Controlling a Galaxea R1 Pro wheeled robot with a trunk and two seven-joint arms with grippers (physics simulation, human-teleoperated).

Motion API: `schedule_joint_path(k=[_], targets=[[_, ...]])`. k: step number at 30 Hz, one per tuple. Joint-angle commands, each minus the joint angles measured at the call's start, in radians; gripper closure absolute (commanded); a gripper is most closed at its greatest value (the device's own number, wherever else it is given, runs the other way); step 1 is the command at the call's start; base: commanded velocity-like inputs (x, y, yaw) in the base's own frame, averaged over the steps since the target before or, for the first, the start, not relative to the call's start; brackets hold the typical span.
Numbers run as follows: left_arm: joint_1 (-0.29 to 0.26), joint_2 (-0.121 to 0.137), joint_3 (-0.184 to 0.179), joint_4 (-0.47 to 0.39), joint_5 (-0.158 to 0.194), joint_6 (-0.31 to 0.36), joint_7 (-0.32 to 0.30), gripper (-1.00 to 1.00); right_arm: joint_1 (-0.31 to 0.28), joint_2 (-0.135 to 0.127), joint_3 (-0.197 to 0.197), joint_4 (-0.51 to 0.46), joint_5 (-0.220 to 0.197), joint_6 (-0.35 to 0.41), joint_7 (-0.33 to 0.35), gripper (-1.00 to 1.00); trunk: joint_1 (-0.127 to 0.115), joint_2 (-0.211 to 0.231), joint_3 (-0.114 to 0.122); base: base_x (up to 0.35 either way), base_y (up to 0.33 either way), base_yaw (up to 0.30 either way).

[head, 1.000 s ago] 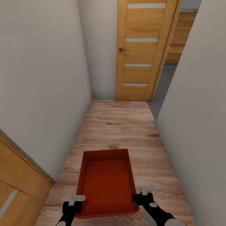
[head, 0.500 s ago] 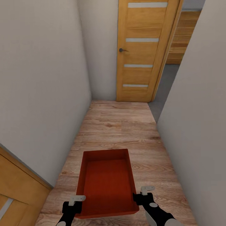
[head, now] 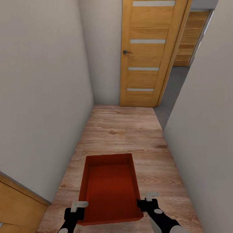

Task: Move the two storage containers from the living room to the garage. In the garage, place one container on the floor and stack the other container on top of it (either order is fine).

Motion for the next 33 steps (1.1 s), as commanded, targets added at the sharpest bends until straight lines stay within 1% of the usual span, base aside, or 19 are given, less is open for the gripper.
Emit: schedule_joint_path(k=[1,6,10,17,22,33], targets=[[0.000,0.003,0.006,0.002,-0.003,-0.004,0.013,1.00,-0.002,-0.003,-0.010,0.000,0.003,-0.003,-0.014,1.00,0.001,0.000,-0.001,0.342,0.000,0.000],[0.000,0.003,0.006,0.002,-0.003,-0.004,0.013,1.00,-0.002,-0.003,-0.010,0.000,0.003,-0.003,-0.014,1.00,0.001,0.000,-0.001,0.338,0.000,0.000],[0.000,0.003,0.006,0.002,-0.003,-0.004,0.013,1.00,-0.002,-0.003,-0.010,0.000,0.003,-0.003,-0.014,1.00,0.001,0.000,-0.001,0.168,0.000,0.000],[0.000,0.003,0.006,0.002,-0.003,-0.007,0.013,1.00,-0.002,-0.004,-0.010,-0.001,0.003,-0.003,-0.014,1.00,0.001,0.000,-0.001,0.035,0.000,0.000],[0.000,0.003,0.006,0.003,-0.003,-0.028,0.013,1.00,-0.001,-0.003,-0.010,-0.002,0.003,-0.003,-0.014,1.00,0.001,0.000,-0.001,0.004,0.000,0.000],[0.000,0.003,0.006,0.003,-0.003,-0.032,0.013,1.00,-0.002,-0.003,-0.010,-0.002,0.003,-0.003,-0.014,1.00,0.001,0.000,-0.001,0.000,0.000,0.000]])
